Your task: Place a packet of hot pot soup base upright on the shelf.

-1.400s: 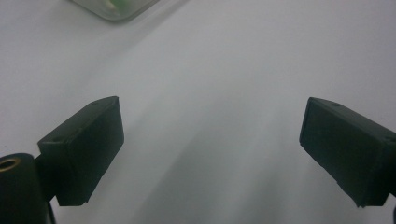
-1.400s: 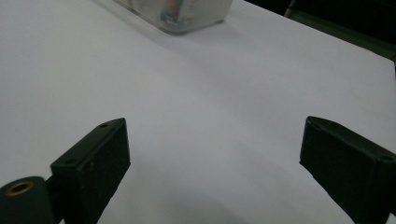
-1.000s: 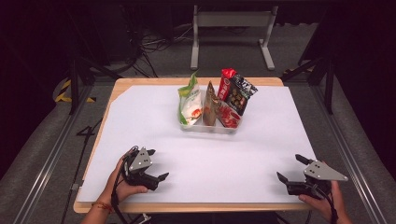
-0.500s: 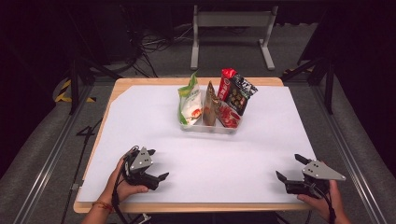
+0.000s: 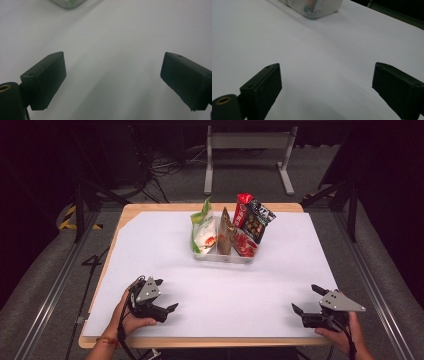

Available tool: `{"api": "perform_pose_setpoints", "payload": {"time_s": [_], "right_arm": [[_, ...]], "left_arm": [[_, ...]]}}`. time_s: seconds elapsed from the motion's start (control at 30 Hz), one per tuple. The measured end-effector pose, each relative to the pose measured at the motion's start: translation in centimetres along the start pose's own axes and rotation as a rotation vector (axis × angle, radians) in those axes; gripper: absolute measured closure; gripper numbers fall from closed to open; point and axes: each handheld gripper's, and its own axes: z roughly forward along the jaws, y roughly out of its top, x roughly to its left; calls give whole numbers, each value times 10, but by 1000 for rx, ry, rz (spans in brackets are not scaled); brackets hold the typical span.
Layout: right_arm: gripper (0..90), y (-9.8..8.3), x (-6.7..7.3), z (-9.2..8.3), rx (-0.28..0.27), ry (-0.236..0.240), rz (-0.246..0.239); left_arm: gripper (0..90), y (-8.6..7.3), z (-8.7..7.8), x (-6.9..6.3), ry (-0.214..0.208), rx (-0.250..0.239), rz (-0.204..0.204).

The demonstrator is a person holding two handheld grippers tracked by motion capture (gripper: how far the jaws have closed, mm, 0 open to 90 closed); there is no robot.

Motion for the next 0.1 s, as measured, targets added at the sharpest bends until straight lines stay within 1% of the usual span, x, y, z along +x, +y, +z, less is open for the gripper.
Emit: {"api": "perform_pose_setpoints", "payload": {"time_s": [0.1], "right_arm": [[96, 0, 0, 0, 1, 0, 5]], "left_arm": [[72, 0, -1, 0, -1, -6, -7]]}}
